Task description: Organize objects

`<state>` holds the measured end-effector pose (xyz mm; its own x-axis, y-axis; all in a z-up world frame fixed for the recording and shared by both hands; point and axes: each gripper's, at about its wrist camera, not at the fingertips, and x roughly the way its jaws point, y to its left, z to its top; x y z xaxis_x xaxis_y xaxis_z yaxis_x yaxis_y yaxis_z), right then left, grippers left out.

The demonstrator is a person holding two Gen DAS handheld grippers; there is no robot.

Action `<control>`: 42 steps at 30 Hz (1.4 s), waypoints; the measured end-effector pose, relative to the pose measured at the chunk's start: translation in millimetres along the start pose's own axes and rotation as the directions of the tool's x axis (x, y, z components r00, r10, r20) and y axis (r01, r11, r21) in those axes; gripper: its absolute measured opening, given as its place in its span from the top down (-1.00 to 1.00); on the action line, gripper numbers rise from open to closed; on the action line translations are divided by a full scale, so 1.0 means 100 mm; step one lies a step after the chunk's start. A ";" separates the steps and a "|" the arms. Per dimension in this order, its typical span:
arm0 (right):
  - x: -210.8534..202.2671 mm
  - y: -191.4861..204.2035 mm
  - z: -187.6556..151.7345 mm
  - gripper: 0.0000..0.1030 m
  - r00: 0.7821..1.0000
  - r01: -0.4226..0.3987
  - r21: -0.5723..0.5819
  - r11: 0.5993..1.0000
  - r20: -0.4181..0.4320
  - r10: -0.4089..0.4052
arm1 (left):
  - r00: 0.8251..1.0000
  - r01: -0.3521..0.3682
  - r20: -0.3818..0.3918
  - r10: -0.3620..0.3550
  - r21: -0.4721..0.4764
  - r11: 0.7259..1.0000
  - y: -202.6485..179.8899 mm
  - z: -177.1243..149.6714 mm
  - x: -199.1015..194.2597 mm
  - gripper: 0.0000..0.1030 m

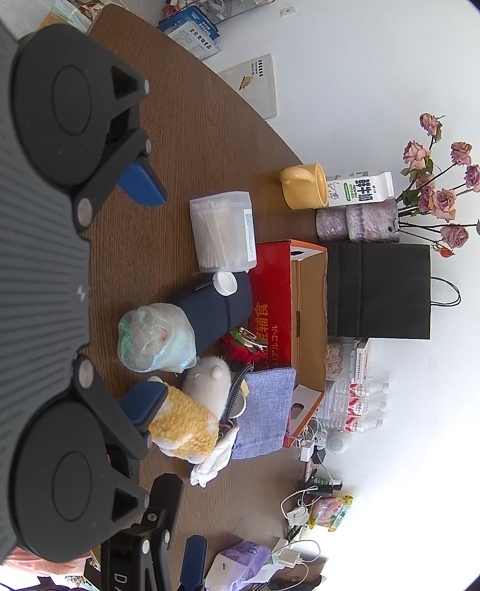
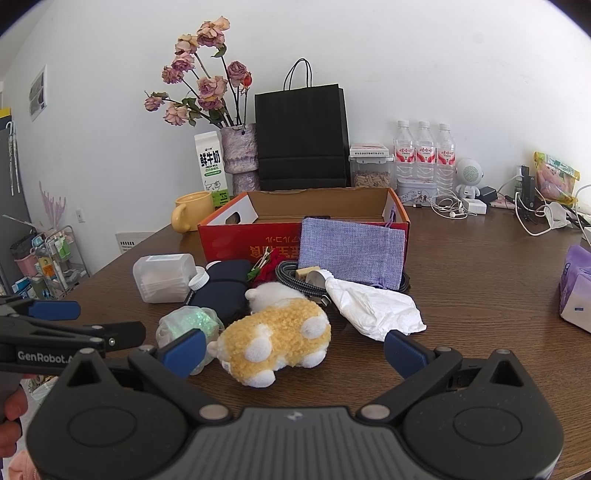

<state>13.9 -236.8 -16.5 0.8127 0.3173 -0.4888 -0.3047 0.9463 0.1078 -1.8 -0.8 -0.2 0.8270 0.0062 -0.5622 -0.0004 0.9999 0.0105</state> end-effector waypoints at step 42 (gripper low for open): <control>0.27 -0.04 -0.15 -1.00 1.000 -0.024 -0.050 0.998 -0.021 0.023 | 0.998 0.034 -0.054 -0.036 -0.031 0.999 0.00 -0.07 0.36 -1.00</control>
<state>29.7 -232.8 -43.5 0.7948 0.3379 -0.5041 -0.3489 0.9341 0.0761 24.3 -0.8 -26.4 0.7950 -0.0292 -0.6059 0.0107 0.9994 -0.0341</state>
